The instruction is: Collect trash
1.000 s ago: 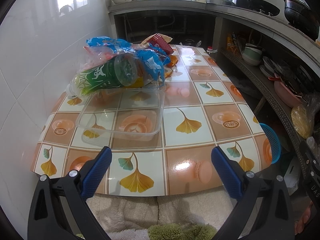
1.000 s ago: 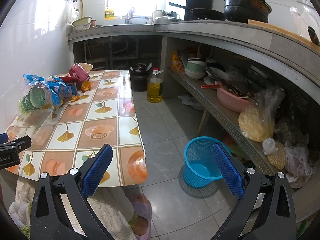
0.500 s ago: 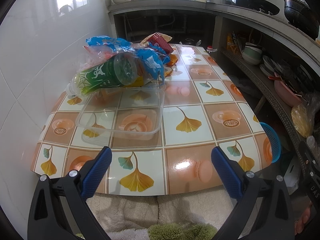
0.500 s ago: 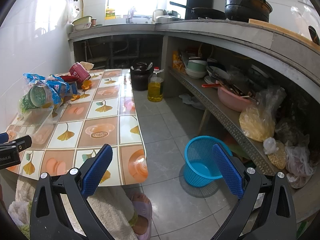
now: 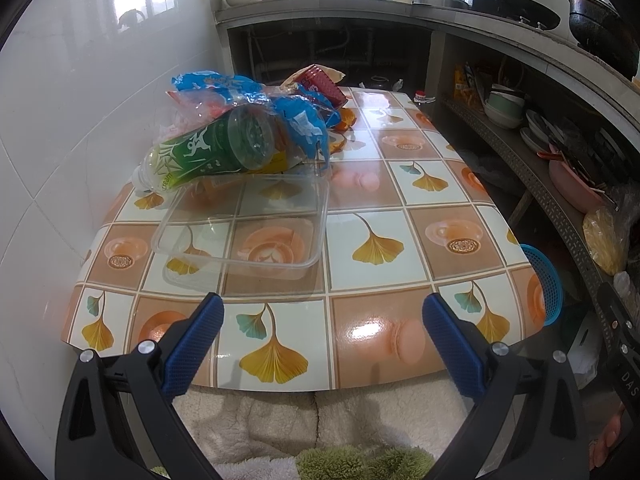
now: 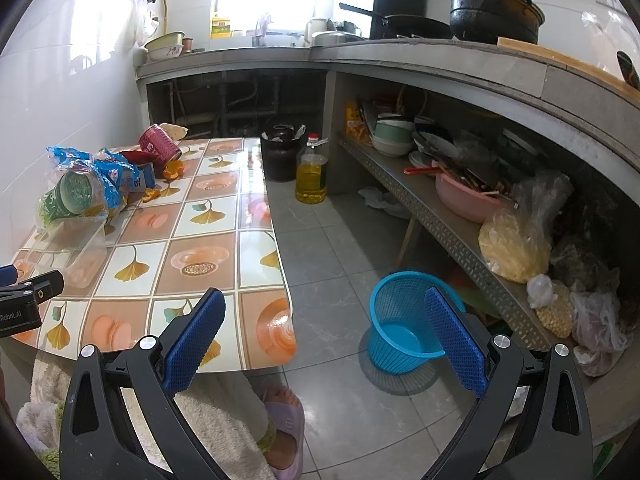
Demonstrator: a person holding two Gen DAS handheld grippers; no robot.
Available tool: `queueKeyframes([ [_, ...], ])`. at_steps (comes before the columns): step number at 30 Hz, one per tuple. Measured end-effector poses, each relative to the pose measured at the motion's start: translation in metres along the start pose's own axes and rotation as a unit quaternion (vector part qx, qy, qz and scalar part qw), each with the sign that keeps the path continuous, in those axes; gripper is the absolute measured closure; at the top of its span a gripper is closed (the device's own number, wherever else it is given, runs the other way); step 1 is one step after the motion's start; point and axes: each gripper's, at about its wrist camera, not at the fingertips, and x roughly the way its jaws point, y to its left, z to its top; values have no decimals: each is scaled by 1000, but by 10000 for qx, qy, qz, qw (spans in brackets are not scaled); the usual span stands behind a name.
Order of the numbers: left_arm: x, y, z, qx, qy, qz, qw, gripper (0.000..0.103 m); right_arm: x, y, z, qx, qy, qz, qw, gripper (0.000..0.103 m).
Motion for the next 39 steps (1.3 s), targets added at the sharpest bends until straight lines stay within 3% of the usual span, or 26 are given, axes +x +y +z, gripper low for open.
queueKeyframes([
  [30, 6, -3, -1, -2, 60, -4, 10000, 6, -1, 7, -2, 6, 53, 13, 10000, 8],
  [39, 15, 27, 8, -481, 97, -14, 9988, 6, 15, 4, 10, 2, 68, 162, 9998, 8],
])
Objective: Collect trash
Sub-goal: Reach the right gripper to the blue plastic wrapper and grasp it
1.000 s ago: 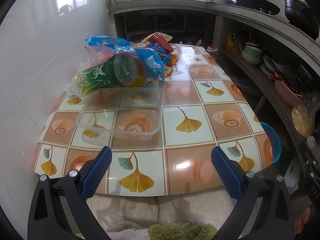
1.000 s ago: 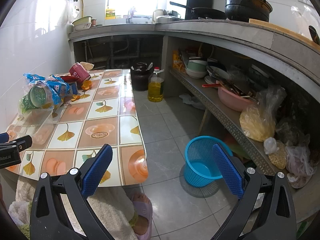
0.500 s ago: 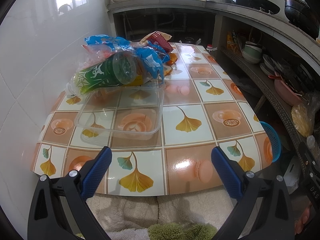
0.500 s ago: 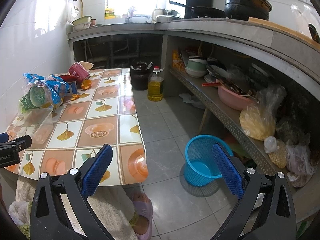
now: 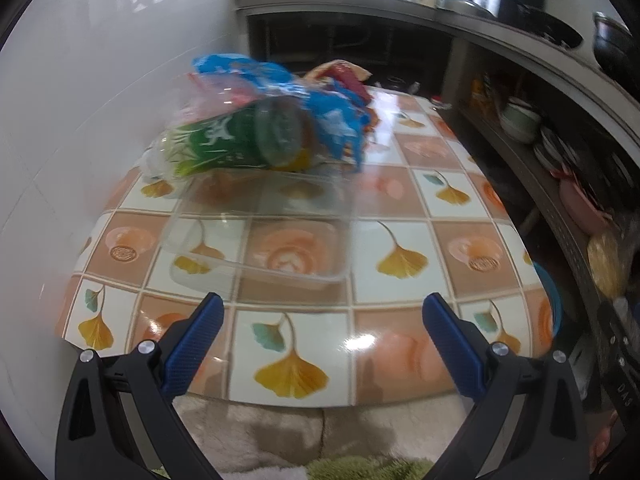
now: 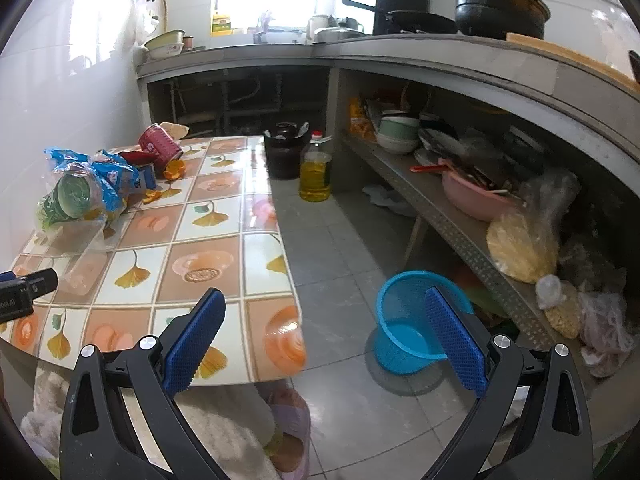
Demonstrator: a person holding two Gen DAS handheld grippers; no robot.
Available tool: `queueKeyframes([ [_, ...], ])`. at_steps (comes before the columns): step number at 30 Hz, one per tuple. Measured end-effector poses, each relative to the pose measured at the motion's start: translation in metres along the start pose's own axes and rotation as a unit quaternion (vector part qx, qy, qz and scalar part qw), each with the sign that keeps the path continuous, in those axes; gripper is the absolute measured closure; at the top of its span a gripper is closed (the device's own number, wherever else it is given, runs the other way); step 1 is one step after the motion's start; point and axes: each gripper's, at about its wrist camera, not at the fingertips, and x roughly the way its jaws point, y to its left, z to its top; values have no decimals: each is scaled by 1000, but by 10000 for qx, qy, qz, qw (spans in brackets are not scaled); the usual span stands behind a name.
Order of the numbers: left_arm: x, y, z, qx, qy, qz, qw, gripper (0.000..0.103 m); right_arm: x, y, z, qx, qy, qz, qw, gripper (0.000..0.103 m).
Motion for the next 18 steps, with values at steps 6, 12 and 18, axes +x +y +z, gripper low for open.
queueKeyframes([
  [6, -11, 40, 12, -331, -519, -250, 9978, 6, 10, 27, 21, -229, -168, 432, 9987, 8],
  [12, -5, 89, 33, -671, -818, -450, 9934, 6, 23, 64, 57, -415, -316, 1366, 9893, 8],
  [18, 10, 133, 41, -918, -1079, -740, 9871, 6, 35, 108, 113, -428, -288, 2676, 9622, 8],
])
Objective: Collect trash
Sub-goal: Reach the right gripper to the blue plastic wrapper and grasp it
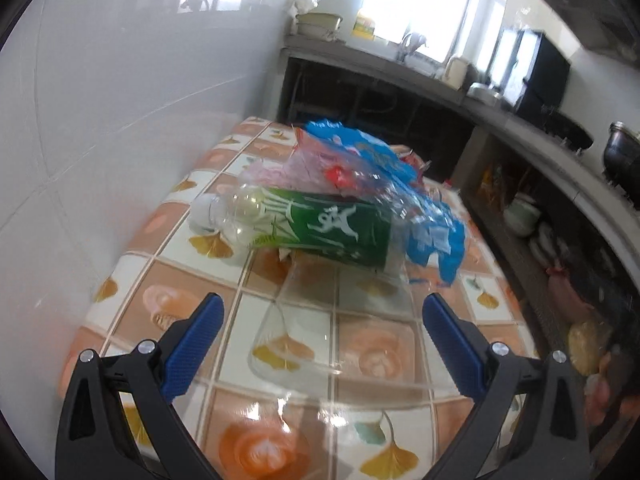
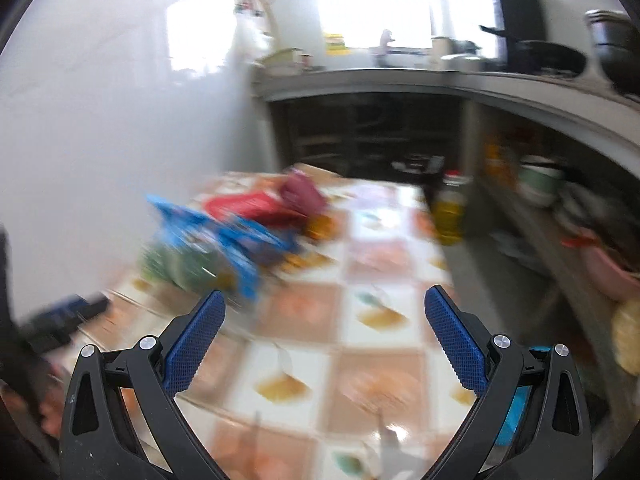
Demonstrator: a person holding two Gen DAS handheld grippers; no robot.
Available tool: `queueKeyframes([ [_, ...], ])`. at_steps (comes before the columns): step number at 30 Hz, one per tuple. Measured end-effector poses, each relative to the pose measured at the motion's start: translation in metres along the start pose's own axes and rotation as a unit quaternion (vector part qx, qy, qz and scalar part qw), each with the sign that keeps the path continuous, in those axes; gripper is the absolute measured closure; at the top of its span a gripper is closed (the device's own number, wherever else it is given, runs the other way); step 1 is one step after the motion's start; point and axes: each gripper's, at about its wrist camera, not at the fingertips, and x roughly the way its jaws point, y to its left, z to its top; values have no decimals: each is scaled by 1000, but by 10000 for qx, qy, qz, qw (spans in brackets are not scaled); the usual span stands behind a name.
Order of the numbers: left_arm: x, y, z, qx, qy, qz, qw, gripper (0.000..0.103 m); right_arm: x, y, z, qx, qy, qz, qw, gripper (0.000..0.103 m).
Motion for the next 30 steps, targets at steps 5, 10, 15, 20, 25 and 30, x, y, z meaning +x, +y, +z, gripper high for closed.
queueKeyframes([
  [5, 9, 23, 3, -88, -234, -180, 9995, 6, 33, 22, 45, 107, 240, 855, 9960, 8],
  [10, 13, 28, 11, 34, -414, -188, 9990, 6, 66, 35, 72, 126, 638, 1318, 9891, 8],
  [15, 17, 34, 31, -84, -520, -603, 9968, 6, 110, 37, 86, 496, 1341, 1648, 9759, 8],
  [20, 28, 34, 54, -335, -397, -1345, 9895, 6, 154, 41, 92, 669, 2089, 1940, 9562, 8],
  [25, 46, 26, 63, -402, -135, -1651, 9854, 20, 187, 53, 90, 644, 2781, 2039, 9365, 8],
  [30, 55, 22, 50, -328, 214, -1730, 9841, 33, 210, 81, 80, -76, 3333, 2017, 9209, 8],
])
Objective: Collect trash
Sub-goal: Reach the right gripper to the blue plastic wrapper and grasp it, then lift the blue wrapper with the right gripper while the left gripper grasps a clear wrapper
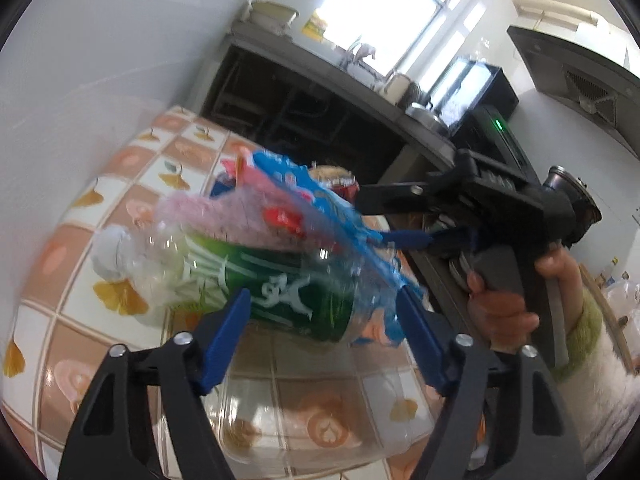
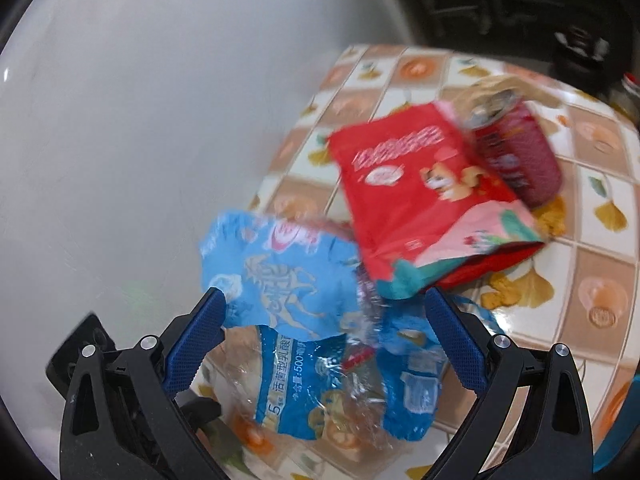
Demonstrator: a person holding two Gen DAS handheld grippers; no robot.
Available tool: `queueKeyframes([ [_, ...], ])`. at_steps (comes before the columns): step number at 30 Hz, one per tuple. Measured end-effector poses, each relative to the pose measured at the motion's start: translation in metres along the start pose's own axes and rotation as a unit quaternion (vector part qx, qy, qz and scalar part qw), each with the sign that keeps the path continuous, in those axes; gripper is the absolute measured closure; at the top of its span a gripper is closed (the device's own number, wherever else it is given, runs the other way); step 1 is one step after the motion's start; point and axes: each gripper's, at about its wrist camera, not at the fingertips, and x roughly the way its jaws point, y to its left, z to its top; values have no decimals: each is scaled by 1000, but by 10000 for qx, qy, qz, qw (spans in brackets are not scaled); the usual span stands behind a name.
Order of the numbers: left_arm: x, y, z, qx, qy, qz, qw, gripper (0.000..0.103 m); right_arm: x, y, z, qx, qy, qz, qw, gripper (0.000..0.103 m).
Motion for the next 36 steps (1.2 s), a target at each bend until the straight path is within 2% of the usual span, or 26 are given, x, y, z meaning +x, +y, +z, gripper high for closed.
queueKeyframes([
  [2, -2, 3, -7, 61, 47, 64, 9999, 34, 11, 5, 1, -226, 221, -87, 9995, 8],
  [4, -5, 7, -12, 101, 42, 160, 9998, 34, 16, 6, 1, -337, 283, -243, 9987, 8],
  [7, -10, 14, -21, 91, 60, 297, 9995, 34, 20, 3, 0, -331, 341, -228, 9986, 8],
  [11, -13, 26, -29, -38, 153, 445, 9989, 34, 18, -4, -2, -216, 348, -128, 9991, 25],
  [17, -13, 37, -36, -201, 245, 529, 9981, 34, 5, -6, -5, -78, 158, -128, 9998, 43],
  [21, -12, 37, -39, -175, 276, 525, 9981, 34, -11, -9, -10, 16, -55, -54, 10000, 51],
  [28, -14, 32, -38, -113, 260, 519, 9983, 34, -29, -19, -17, 224, -349, 64, 9991, 72],
  [30, -15, 31, -37, -100, 254, 520, 9983, 34, -37, -23, -21, 317, -464, 173, 9983, 74],
  [32, -16, 29, -37, -93, 244, 532, 9982, 34, -47, -28, -27, 408, -616, 269, 9969, 81],
  [36, -18, 25, -35, -64, 219, 550, 9982, 34, -65, -39, -41, 653, -886, 468, 9928, 89],
])
